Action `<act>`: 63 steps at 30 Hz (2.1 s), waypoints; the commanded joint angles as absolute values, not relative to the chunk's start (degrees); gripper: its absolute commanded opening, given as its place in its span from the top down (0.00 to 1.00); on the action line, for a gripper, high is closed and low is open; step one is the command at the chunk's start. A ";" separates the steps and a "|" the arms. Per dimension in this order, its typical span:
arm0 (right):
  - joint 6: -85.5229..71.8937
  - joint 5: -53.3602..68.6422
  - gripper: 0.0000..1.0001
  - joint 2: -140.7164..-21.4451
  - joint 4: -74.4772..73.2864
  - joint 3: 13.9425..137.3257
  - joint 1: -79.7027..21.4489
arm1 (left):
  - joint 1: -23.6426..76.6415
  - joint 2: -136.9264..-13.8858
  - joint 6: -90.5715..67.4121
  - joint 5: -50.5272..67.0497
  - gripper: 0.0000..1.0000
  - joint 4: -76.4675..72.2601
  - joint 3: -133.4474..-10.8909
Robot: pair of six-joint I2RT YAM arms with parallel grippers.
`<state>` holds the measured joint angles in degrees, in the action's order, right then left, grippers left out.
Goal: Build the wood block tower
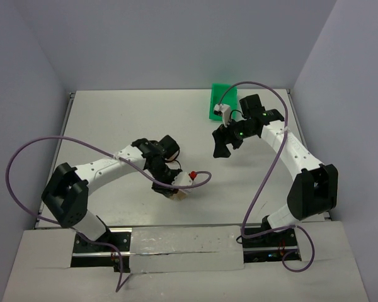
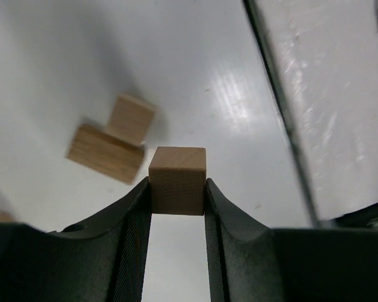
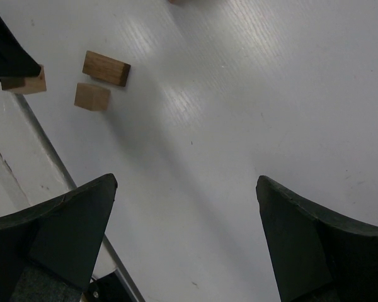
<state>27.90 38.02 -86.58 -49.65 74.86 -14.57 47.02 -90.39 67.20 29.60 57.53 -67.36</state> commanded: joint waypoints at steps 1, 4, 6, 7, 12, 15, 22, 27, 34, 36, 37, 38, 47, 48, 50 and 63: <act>27.34 39.11 0.00 -83.93 -48.08 74.01 -13.97 | 49.74 -86.59 44.49 29.08 1.00 52.14 -62.86; 27.31 39.39 0.00 -83.59 -47.99 73.48 -13.97 | 50.36 -82.33 35.02 28.48 1.00 48.28 -60.51; 26.95 39.73 0.00 -83.62 -47.99 73.45 -13.92 | 50.39 -80.36 26.74 27.20 1.00 43.59 -59.59; 26.82 39.96 0.00 -83.67 -47.99 73.39 -13.97 | 50.48 -79.74 23.43 25.91 1.00 42.10 -59.30; 26.12 40.43 0.00 -83.50 -47.99 73.42 -13.94 | 51.87 -79.41 4.97 11.36 1.00 34.77 -57.97; 25.93 40.34 0.00 -83.50 -48.08 73.65 -13.89 | 52.97 -80.99 -0.61 6.42 1.00 34.54 -57.83; 25.84 39.47 0.00 -83.33 -47.91 73.48 -13.72 | 55.36 -85.85 -13.66 2.24 1.00 38.73 -57.80; 25.81 40.16 0.00 -83.29 -47.90 73.53 -12.78 | 58.23 -83.85 -17.10 2.23 1.00 37.39 -54.94; 25.84 40.17 0.00 -83.23 -48.08 74.35 -12.04 | 60.47 -85.43 -21.53 2.72 1.00 33.68 -53.27; 26.08 40.17 0.00 -83.23 -48.29 74.57 -11.74 | 60.56 -86.96 -22.46 2.10 1.00 33.57 -53.96; 26.06 40.21 0.00 -83.23 -48.34 74.62 -11.65 | 60.52 -88.14 -22.62 1.67 1.00 33.73 -54.45; 26.05 40.27 0.00 -83.22 -48.36 74.62 -11.55 | 60.47 -89.22 -22.71 1.10 1.00 33.94 -54.97; 26.97 40.34 0.00 -83.06 -48.52 74.09 -10.64 | 60.47 -92.16 -22.60 -1.66 1.00 30.86 -55.62; 26.98 40.42 0.00 -83.06 -48.52 74.09 -10.55 | 60.47 -92.45 -22.42 -2.34 1.00 30.60 -55.88; 27.14 40.61 0.00 -83.14 -48.59 74.16 -10.40 | 60.47 -92.78 -21.92 -2.77 1.00 29.35 -55.99; 27.83 41.13 0.00 -84.26 -49.10 74.44 -10.20 | 59.97 -96.93 -17.22 -6.59 1.00 24.02 -58.37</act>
<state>26.92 39.76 -85.71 -49.25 73.58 -10.82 60.32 -94.69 -19.48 -4.52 27.26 -55.77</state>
